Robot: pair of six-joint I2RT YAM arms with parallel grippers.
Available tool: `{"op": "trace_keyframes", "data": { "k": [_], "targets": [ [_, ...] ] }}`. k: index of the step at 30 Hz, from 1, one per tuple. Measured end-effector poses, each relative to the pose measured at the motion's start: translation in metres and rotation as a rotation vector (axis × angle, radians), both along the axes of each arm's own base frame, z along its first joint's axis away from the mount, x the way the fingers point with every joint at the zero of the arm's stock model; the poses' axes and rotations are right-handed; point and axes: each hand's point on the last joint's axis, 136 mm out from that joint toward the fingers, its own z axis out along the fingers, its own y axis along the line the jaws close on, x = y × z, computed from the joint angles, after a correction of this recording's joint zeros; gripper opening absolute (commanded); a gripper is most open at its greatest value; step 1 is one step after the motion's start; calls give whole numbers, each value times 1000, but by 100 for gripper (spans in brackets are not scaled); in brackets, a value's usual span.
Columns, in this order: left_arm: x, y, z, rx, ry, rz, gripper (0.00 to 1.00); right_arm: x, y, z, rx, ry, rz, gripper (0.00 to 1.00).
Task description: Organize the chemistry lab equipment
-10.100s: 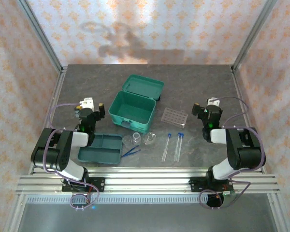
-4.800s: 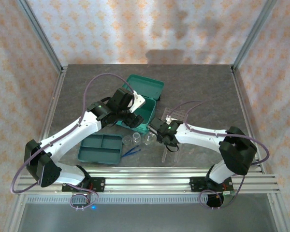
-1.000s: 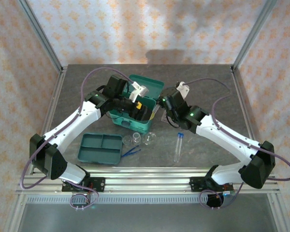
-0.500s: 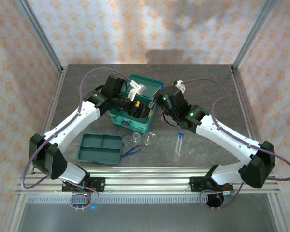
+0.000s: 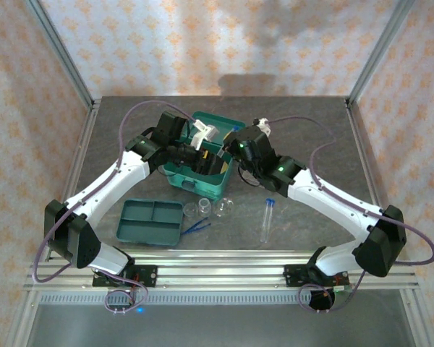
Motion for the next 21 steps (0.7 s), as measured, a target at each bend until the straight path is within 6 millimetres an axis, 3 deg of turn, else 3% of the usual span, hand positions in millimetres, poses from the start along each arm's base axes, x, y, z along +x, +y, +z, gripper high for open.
{"op": "trace_keyframes", "data": {
  "k": [3,7,15,21],
  "targets": [
    [1,2,0,0,2,6,40,1,1,2,8,-8,0,11],
    [5,3,-4,4,7,12,35,1,1,4,11,-11,0,11],
    [10,6,-10,12,26,28,7,1,2,4,11,-11,1,11],
    [11,6,-11,16,21,29,3,0,1,4,13,-13,2,11]
  ]
}}
